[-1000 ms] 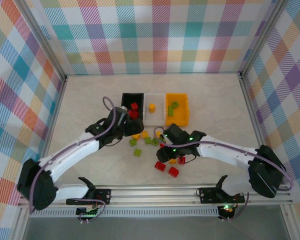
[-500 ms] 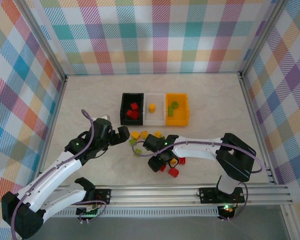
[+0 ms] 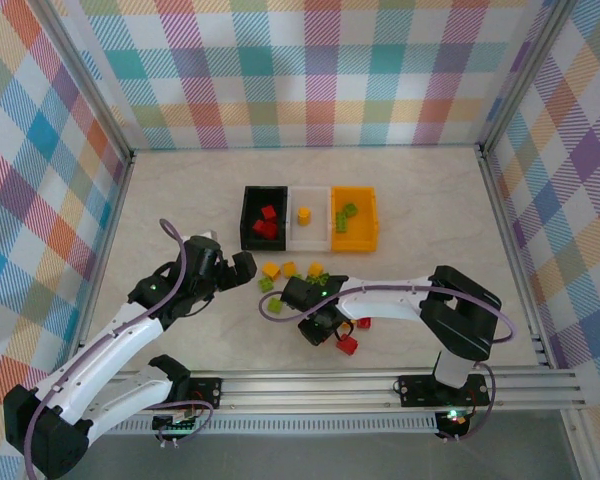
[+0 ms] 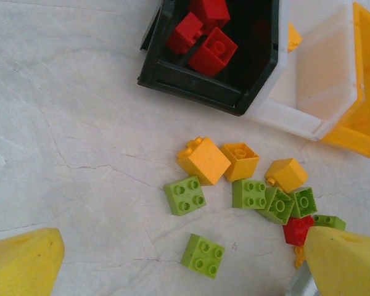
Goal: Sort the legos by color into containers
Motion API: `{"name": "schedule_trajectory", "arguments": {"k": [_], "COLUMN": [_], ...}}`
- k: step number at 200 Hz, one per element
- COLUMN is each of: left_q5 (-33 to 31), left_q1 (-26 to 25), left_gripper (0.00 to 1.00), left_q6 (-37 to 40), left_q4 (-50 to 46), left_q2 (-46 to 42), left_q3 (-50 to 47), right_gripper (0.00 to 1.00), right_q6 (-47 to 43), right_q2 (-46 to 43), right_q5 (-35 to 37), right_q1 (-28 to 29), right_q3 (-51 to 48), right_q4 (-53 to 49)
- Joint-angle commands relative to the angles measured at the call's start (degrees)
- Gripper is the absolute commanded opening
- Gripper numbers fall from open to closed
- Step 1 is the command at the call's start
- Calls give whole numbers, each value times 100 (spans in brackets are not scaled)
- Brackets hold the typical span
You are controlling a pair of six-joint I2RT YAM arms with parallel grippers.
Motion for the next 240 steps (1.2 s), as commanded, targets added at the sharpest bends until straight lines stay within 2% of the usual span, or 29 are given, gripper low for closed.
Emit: {"name": "schedule_trajectory", "arguments": {"k": [1,24,53,108,166,187,205,226,240], "left_q5": [-73,-47,30,194,427,511,571,648,767], "left_q1": [51,59,59,68,68,68,64,68,60], "left_gripper": [100,100,100,100,100,100,100,100,98], "left_q6": [-81,-172,-336,-405,-454,-404,-364,-298,-215], "left_q4": [-120,-44,60,23,170,205,240,313,421], "left_q2": [-117,-213,-367,-506,-451,-376,-281,-161,-56], "left_q3": [-25,-149,-364,-522,-684,-703,-710,-710,-702], "right_gripper": [37,37,37,37,42,49,61,69,70], "right_q6": [-179,-396,-539,-572,-301,-285,-293,-291,-277], "right_q2": [-441,-498,91,2310,4136,4483,4598,4485,4319], "right_q5": [41,-133,-386,-401,-335,-434,-452,-428,-371], "right_q1": [-130,-512,-1111,-1814,-2084,-2111,-2120,-2120,-2120], "right_q3": [193,767,1920,4944,7623,8275,8656,8743,8655], "right_q4": [206,364,580,36,-886,-1093,-1237,-1273,-1290]}}
